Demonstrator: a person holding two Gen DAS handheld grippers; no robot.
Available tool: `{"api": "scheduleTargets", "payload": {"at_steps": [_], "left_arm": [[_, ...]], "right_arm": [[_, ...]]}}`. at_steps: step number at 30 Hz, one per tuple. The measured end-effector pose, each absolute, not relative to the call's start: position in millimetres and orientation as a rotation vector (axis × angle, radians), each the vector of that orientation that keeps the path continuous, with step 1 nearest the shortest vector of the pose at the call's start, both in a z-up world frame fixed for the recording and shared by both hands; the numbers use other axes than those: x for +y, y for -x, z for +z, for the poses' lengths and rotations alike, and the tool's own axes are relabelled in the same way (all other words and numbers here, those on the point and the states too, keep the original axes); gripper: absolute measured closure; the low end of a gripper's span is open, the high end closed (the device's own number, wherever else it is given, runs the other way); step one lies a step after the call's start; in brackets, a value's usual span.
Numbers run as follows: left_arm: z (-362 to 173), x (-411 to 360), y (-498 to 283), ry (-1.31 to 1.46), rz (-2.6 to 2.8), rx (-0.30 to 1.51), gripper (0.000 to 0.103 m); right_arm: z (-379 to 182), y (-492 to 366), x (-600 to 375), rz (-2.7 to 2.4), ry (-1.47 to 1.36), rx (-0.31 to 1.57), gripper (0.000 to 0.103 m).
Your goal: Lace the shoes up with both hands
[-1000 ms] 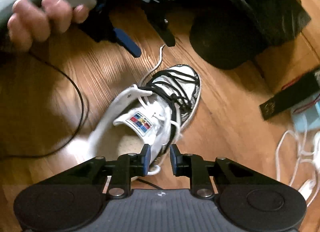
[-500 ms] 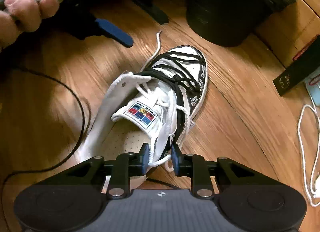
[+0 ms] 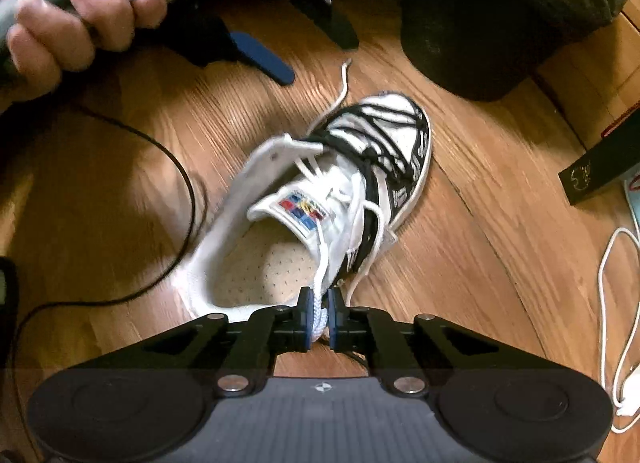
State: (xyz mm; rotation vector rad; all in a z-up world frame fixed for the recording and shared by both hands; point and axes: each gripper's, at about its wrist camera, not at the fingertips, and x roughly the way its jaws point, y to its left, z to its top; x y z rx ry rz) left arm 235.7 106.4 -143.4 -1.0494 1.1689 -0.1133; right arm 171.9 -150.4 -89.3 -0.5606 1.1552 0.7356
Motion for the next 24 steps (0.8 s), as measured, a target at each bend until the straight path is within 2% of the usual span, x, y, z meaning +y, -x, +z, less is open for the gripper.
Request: {"api": "scheduleTargets", "payload": {"at_steps": [6,13,24], "left_arm": [[-143,110,-233,1.027,-0.079,1.129,0.046],[-148,105,-232,1.014,-0.101,1.169,0.046],[-150,103,-231,1.037,-0.113,1.184,0.046]], "right_arm": [[-69,-166,-144,0.799,0.557,1.071,0.094],[-79,-154,-124,0.872,0.734,1.009,0.094],[-89,-155,-118,0.970,0.818,0.951,0.094]]}}
